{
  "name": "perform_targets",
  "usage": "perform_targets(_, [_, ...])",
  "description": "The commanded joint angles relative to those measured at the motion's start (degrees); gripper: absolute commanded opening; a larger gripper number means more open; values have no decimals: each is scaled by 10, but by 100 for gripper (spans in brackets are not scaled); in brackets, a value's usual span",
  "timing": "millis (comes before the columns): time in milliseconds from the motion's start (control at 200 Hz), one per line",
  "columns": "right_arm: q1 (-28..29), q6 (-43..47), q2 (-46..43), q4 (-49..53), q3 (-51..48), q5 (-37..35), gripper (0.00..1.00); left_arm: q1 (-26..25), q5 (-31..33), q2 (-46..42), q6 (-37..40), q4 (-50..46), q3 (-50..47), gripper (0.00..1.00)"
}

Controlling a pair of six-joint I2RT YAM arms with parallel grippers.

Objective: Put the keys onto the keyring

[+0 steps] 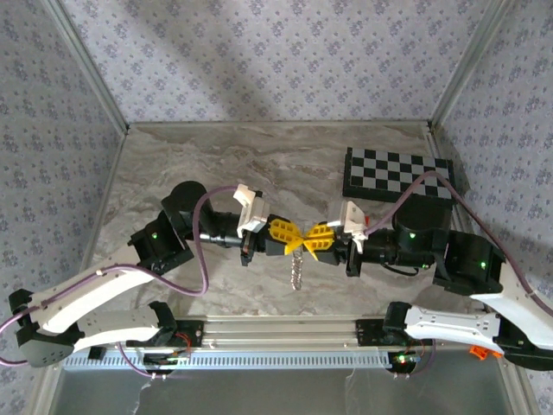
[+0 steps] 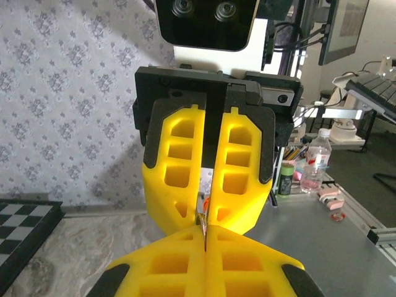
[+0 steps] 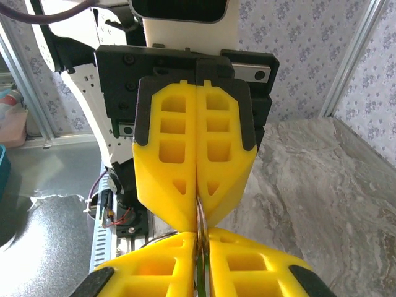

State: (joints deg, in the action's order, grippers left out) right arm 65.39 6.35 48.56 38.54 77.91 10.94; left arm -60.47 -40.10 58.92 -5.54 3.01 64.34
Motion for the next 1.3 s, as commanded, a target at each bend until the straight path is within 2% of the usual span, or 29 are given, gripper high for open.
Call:
perform_targets(0, [-3, -11, 9, -52, -5, -3, 3, -22, -31, 4, -20, 65, -2, 0])
perform_targets(25, [-3, -9, 9, -50, -4, -5, 0, -23, -30, 5, -18, 61, -2, 0])
perform_targets(130, [-3, 0, 10, -22, 9, -14, 0, -24, 0, 2, 9, 8, 7, 0])
perform_targets(230, [-3, 16, 29, 43, 50, -29, 0, -24, 58, 3, 70, -111, 39, 0])
perform_targets(400, [4, 45, 88, 165, 124, -57, 0, -24, 125, 29, 156, -274, 104, 9])
perform_targets(530, [16, 57, 123, 215, 153, -77, 0, -24, 150, 44, 186, -328, 128, 8])
perform_targets(655, [23, 63, 138, 222, 159, -78, 0, -25, 156, 45, 191, -328, 126, 0])
perform_targets(750, [24, 64, 143, 221, 161, -81, 0, -25, 152, 42, 187, -315, 121, 0])
perform_targets(925, [24, 50, 118, 172, 135, -91, 0, -25, 119, 9, 139, -207, 81, 0])
perform_targets(1104, [24, 35, 62, 46, 61, -80, 17, -25, 91, -17, 95, -94, 49, 0])
perform_targets(1294, [22, 20, 35, -16, 34, -43, 25, -25, 52, -24, 51, -14, 27, 0])
